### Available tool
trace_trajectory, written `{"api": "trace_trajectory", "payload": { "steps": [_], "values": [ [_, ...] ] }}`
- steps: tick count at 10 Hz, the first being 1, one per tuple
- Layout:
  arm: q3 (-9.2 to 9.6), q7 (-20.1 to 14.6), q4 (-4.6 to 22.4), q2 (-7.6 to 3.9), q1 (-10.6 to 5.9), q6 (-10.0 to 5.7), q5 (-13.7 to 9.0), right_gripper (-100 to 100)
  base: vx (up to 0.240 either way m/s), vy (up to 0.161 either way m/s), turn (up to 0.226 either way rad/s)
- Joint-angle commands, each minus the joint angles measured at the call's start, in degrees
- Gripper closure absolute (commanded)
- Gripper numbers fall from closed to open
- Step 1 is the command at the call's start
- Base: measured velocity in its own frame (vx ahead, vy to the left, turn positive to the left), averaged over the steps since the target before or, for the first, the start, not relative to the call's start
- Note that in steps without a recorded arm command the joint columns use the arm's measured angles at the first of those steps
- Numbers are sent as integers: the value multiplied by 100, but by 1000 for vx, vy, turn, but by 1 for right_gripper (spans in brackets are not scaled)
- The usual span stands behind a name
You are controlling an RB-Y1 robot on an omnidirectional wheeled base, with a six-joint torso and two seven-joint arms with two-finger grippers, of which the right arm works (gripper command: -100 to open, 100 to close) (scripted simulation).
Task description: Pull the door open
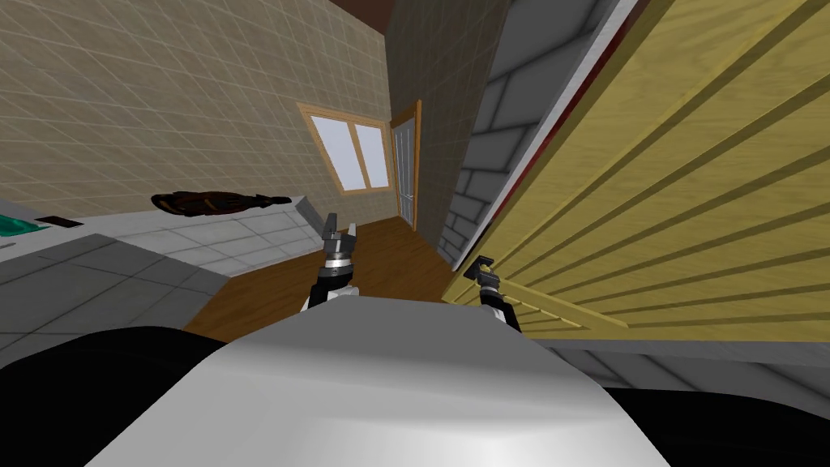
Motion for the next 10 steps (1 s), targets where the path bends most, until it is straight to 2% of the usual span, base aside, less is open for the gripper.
{"api": "trace_trajectory", "payload": {
  "steps": [1, 2, 3, 4, 6, 10],
  "values": [
    [66, -81, -34, -69, 20, -21, 29, 100, -228, -53, 117],
    [104, -126, -42, -110, 27, -35, 47, 100, -203, -27, 108],
    [94, -102, -14, -82, 13, -20, 39, 100, -87, -4, 36],
    [174, -183, -20, -155, 36, -43, 66, 100, -163, -1, 128],
    [226, -250, -30, -222, 50, -75, 87, 100, -194, -3, 92],
    [391, -463, -60, -435, 92, -176, 152, 100, -197, -41, 136]
  ]
}}
